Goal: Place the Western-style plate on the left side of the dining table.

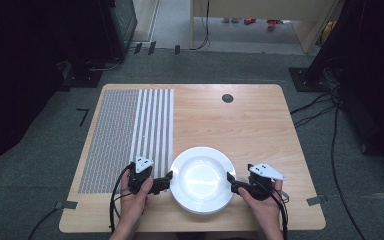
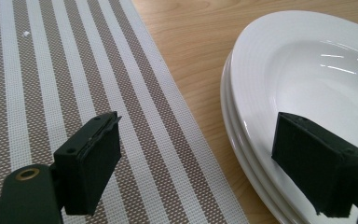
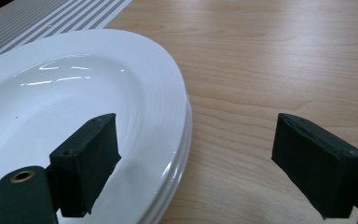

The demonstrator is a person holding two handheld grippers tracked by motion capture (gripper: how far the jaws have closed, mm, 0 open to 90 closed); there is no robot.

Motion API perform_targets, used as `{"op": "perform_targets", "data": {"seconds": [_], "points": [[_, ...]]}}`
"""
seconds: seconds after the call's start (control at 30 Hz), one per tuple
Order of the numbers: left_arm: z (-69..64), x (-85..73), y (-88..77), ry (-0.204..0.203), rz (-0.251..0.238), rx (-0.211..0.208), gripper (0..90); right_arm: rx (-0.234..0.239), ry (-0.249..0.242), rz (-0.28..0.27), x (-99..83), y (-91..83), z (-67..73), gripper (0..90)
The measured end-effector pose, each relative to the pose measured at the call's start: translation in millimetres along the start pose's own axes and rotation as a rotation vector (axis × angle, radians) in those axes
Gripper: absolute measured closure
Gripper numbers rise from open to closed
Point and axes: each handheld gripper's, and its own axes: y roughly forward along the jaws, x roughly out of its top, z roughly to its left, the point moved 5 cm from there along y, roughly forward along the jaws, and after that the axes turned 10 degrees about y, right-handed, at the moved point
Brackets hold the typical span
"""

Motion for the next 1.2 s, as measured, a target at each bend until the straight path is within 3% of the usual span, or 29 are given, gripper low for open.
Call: {"op": "perform_targets", "data": {"seconds": [0.1, 0.2, 0.37, 0.63, 0.83, 0.9, 1.03, 1.2], "points": [[-2.9, 0.0, 1.0, 0.003, 0.002, -0.009, 15.7, -0.002, -0.005, 0.006, -1.6, 1.9, 3.4, 19.6], [-4.7, 0.1, 1.8, -0.019, -0.006, -0.037, 15.7, 0.017, -0.008, 0.006, -2.7, 3.2, 6.8, 27.6], [-8.6, -1.1, 4.1, -0.009, 0.007, -0.049, 18.1, 0.041, -0.007, 0.007, -4.1, 4.7, 10.6, 38.3], [-13.4, -0.1, 2.9, -0.01, -0.018, -0.092, 36.4, 0.054, -0.017, 0.015, -6.9, 8.2, 15.0, 49.6], [-16.7, -0.6, 2.4, -0.015, -0.033, -0.128, 48.3, 0.04, -0.011, -0.01, -5.5, 5.5, 13.0, 60.7], [-18.4, -1.0, 2.6, -0.015, -0.032, -0.149, 51.3, 0.057, 0.031, -0.02, -3.9, 3.3, 9.9, 66.2], [-22.7, -2.2, 4.1, -0.01, -0.027, -0.182, 55.0, 0.136, 0.127, -0.036, -1.9, 0.4, 2.0, 71.8], [-26.0, -3.3, 5.2, -0.004, -0.025, -0.176, 54.7, 0.158, 0.141, -0.036, -2.0, 1.0, -0.9, 72.9]]}}
